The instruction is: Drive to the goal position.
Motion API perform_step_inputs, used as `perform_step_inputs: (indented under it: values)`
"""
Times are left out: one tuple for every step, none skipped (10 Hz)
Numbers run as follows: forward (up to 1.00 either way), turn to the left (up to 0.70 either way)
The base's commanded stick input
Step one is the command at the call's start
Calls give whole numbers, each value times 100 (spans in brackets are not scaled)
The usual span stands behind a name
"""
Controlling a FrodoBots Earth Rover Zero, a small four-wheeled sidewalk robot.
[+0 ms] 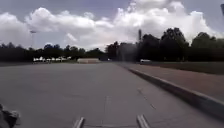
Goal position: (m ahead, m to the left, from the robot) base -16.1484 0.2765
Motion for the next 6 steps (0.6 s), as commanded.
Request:
perform_step_inputs:
  values:
    - [70,0]
    - [70,0]
    - [70,34]
    - [70,2]
    - [70,0]
    - [70,0]
